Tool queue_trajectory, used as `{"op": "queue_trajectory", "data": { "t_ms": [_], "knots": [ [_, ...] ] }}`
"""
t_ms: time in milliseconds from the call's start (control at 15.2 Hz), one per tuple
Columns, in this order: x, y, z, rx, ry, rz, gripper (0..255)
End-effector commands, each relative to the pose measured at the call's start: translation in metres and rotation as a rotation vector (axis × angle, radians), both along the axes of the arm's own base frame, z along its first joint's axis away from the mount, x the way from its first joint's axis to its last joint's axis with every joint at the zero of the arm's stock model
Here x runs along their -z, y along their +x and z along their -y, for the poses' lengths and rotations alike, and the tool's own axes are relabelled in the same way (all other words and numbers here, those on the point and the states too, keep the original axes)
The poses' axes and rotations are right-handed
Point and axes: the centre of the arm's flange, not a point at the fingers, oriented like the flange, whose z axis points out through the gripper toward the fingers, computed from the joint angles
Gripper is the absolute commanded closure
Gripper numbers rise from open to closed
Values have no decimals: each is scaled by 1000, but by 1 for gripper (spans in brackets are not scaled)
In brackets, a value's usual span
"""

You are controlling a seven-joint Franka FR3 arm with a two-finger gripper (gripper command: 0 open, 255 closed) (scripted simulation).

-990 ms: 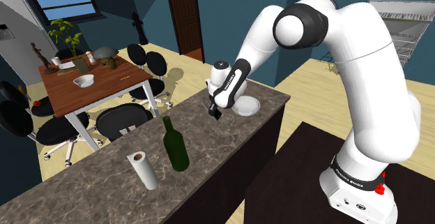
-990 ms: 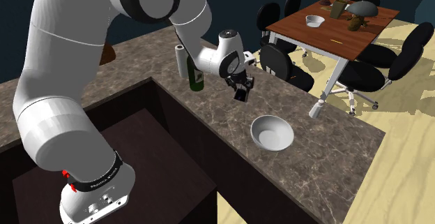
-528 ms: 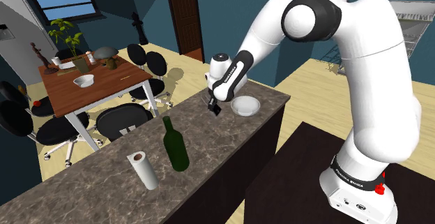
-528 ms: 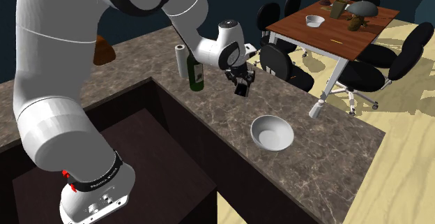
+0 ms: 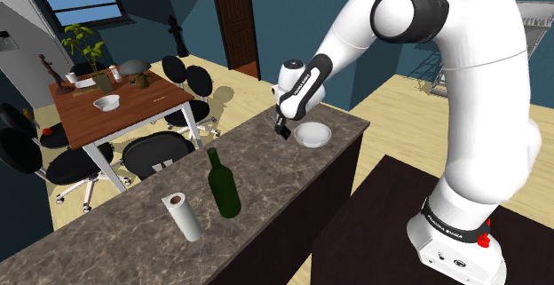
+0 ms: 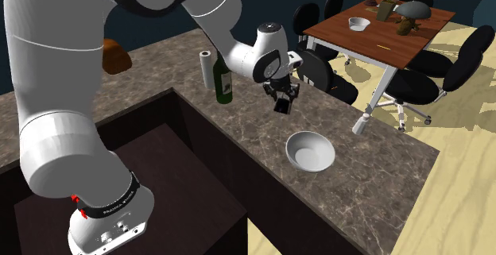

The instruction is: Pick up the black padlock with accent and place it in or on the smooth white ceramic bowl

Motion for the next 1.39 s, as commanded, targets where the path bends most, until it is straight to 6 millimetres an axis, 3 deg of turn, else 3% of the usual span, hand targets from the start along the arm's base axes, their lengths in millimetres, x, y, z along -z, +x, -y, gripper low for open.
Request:
{"op": "queue_trajectory", "data": {
  "t_ms": [0,858,1320],
  "knots": [
    [1,-7,27,-1,0,0,255],
    [11,-52,195,-1,0,0,255],
    [48,-52,195,-1,0,0,255]
  ]
}}
